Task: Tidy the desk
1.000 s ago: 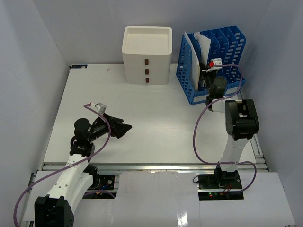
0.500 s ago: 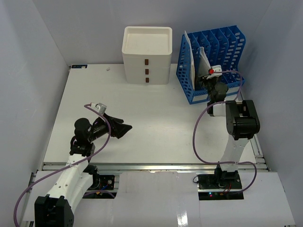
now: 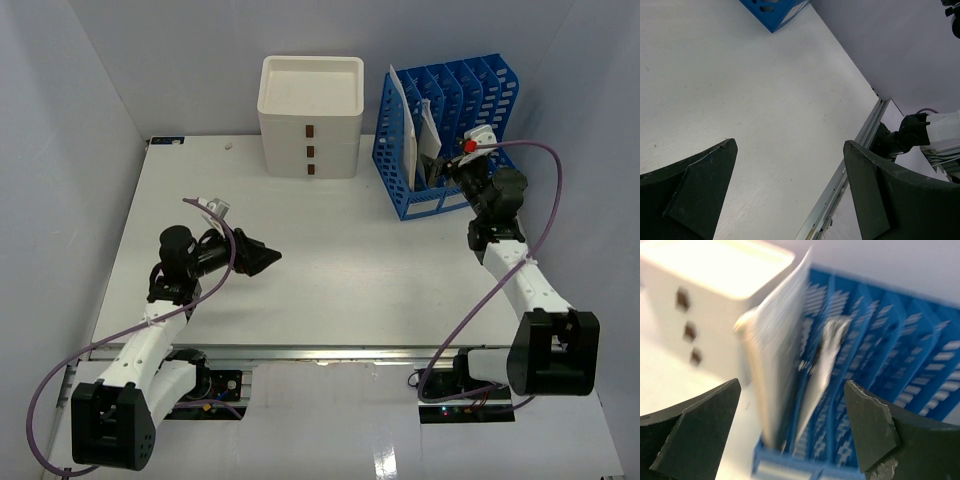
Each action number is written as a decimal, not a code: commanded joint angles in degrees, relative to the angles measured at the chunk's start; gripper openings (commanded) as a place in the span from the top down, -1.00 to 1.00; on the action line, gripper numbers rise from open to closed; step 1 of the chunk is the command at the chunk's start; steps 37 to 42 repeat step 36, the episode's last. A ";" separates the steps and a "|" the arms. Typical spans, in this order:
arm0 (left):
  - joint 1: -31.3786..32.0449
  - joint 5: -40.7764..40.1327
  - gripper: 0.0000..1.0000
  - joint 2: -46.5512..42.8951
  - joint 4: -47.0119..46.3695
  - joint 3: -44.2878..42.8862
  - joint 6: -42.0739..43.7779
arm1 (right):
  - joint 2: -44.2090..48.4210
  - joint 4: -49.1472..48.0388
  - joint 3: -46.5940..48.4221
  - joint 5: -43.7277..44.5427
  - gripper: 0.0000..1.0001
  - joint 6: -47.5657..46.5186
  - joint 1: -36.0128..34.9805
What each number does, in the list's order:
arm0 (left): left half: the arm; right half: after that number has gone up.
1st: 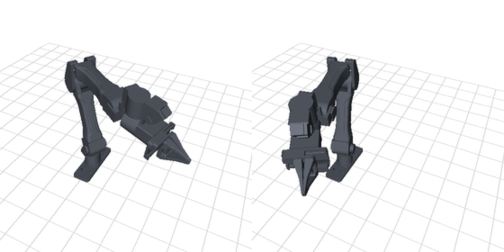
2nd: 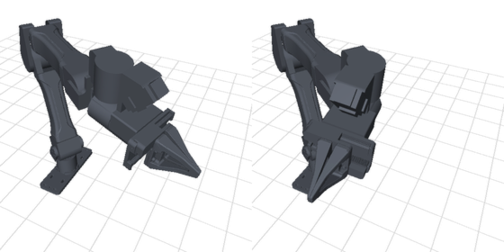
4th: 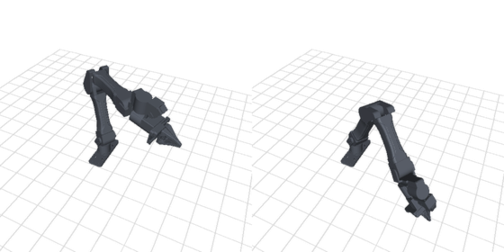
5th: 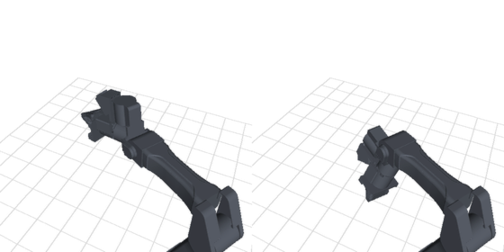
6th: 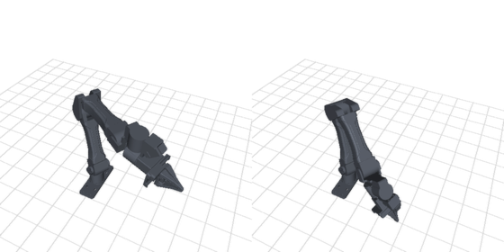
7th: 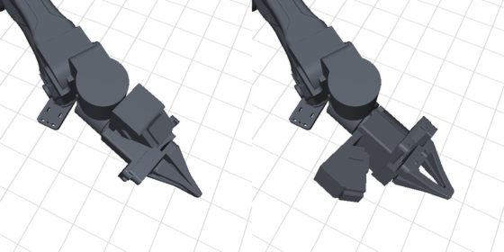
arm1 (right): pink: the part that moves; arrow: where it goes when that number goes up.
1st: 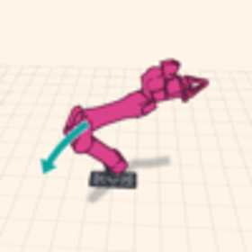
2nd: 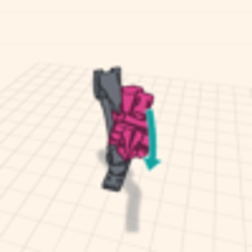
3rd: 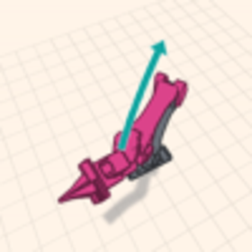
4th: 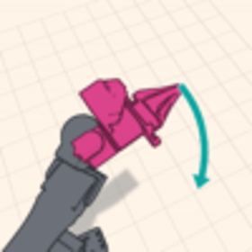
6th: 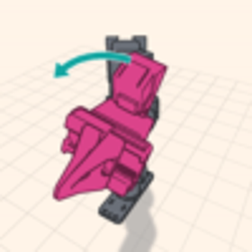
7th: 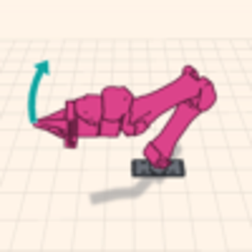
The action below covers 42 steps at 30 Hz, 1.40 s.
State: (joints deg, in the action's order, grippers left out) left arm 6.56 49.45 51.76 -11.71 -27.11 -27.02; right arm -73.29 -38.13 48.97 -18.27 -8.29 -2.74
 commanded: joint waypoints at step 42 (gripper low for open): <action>0.74 -11.97 -0.96 -14.46 18.03 -3.43 15.73 | 39.16 61.88 -11.36 8.68 -0.80 -8.85 -0.07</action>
